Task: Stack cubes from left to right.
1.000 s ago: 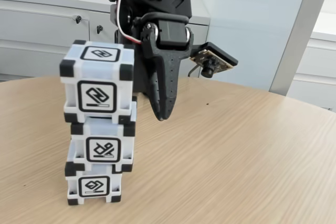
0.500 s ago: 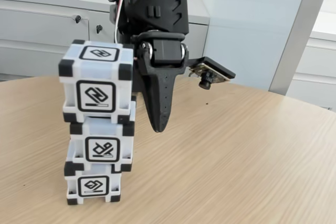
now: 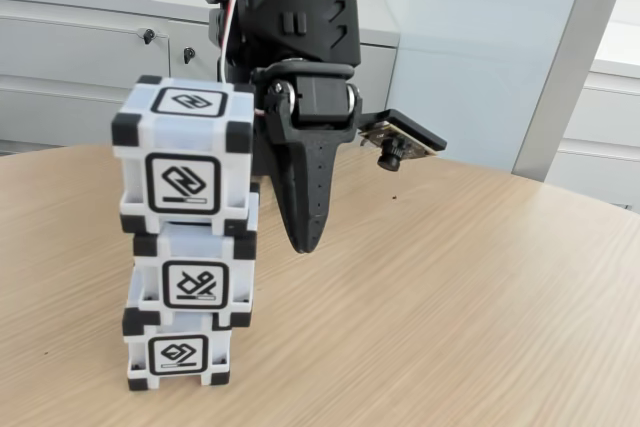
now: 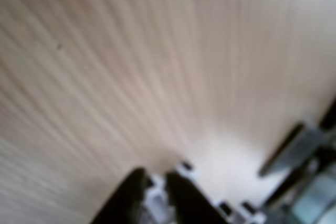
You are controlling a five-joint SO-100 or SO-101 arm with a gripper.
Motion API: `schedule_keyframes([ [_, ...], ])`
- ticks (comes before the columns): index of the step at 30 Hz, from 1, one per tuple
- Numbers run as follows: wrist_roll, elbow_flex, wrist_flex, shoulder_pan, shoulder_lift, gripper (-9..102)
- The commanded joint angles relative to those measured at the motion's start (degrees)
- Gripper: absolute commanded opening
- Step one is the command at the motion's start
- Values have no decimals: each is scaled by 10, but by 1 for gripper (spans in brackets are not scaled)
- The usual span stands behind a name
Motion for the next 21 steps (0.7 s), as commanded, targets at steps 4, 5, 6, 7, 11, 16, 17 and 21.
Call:
schedule_keyframes([
  [4,-18,4,13,2,-1,0],
  [5,-18,4,13,2,-1,0],
  [6,-18,4,13,2,-1,0],
  [7,-18,4,13,2,-1,0],
  [11,-17,4,13,2,-1,0],
  [16,-17,4,13,2,-1,0],
  [17,-17,4,13,2,-1,0],
  [21,-17,4,13,2,-1,0],
])
